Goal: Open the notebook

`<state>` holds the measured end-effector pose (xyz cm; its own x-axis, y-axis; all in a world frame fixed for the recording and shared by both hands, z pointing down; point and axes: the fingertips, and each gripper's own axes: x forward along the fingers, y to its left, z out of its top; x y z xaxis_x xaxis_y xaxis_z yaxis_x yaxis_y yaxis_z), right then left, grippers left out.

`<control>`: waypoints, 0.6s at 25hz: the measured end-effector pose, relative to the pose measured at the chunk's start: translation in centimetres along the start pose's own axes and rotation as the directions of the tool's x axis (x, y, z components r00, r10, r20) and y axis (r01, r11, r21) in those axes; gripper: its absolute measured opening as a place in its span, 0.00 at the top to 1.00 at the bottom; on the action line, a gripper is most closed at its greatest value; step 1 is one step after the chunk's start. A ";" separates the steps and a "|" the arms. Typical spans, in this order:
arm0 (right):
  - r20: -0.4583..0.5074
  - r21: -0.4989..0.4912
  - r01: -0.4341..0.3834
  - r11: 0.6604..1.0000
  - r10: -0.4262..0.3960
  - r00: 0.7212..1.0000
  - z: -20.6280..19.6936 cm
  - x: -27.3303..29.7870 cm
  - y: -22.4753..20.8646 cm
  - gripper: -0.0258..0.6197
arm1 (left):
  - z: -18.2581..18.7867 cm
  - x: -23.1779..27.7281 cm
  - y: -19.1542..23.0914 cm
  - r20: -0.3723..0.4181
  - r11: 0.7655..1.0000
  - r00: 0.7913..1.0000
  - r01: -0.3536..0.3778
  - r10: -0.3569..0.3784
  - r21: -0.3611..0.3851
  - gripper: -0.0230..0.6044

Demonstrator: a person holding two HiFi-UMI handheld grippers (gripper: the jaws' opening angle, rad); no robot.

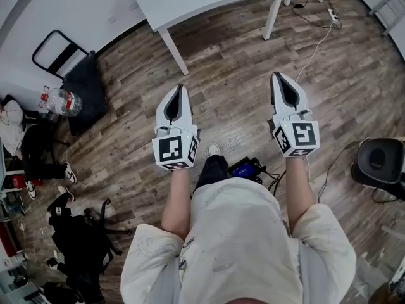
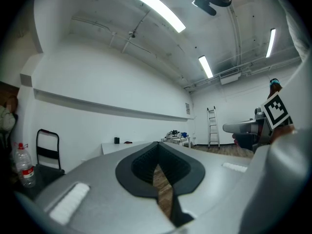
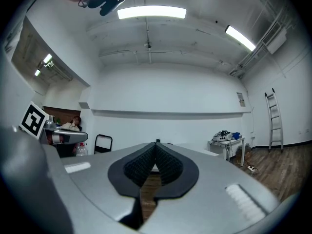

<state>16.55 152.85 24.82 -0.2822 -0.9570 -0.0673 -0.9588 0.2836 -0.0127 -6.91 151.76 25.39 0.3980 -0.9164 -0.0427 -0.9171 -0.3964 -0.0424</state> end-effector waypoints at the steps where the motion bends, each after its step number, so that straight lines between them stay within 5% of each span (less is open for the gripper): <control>1: -0.003 0.000 -0.002 1.000 0.002 1.000 -0.4 2.3 0.2 0.95 | -0.3 1.6 1.6 0.000 1.000 1.000 -0.002 0.002 -0.002 0.94; 7: -0.014 -0.017 -0.008 1.000 0.008 1.000 -2.6 15.9 6.0 0.95 | -3.0 8.1 14.3 0.000 1.000 1.000 -0.008 0.008 -0.017 0.94; 15: -0.022 -0.058 0.001 0.998 -0.002 1.000 -0.6 35.1 13.4 0.95 | -1.6 18.4 32.4 0.012 0.998 1.000 -0.015 0.015 -0.053 0.94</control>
<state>-6.24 123.00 22.89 -0.2806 -0.9588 -0.0449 -0.9593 0.2786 0.0453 -29.38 121.97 24.84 0.3841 -0.9216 -0.0553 -0.9227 -0.3853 0.0113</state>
